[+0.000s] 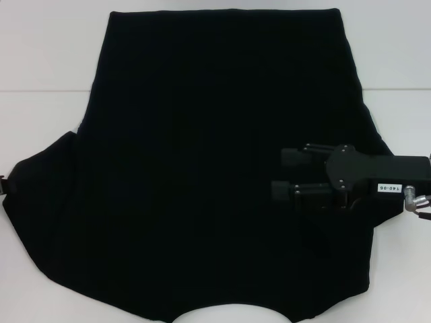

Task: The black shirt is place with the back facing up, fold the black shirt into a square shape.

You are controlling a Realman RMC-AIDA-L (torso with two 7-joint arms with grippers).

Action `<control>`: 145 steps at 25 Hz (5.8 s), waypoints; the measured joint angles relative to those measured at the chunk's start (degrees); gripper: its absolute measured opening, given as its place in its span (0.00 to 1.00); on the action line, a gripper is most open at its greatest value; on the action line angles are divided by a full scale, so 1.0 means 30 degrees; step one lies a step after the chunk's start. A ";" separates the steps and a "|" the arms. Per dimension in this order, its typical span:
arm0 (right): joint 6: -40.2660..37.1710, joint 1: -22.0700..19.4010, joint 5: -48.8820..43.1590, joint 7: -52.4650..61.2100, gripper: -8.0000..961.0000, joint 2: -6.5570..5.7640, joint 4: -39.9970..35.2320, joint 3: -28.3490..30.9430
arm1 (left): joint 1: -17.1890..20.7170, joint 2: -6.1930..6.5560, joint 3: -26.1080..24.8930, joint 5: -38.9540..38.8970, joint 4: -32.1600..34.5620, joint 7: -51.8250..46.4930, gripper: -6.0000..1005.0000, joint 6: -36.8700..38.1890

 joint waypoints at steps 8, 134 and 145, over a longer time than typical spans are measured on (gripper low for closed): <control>0.0001 0.0067 0.0016 0.0000 0.93 0.0029 0.0001 0.0021 | 0.0164 0.0032 -0.0486 0.0000 0.0215 -0.0012 0.01 -0.0020; 0.5013 0.0475 -0.8845 1.9507 0.90 -0.3389 -0.0254 0.0492 | -0.1086 -0.1897 0.8655 -1.0294 -0.6891 2.2736 0.93 1.0046; 0.6603 0.0633 -0.9385 1.9661 0.87 -0.3309 0.0503 0.0320 | -0.1184 -0.1871 0.8679 -1.0283 -0.6907 2.2471 0.94 1.0049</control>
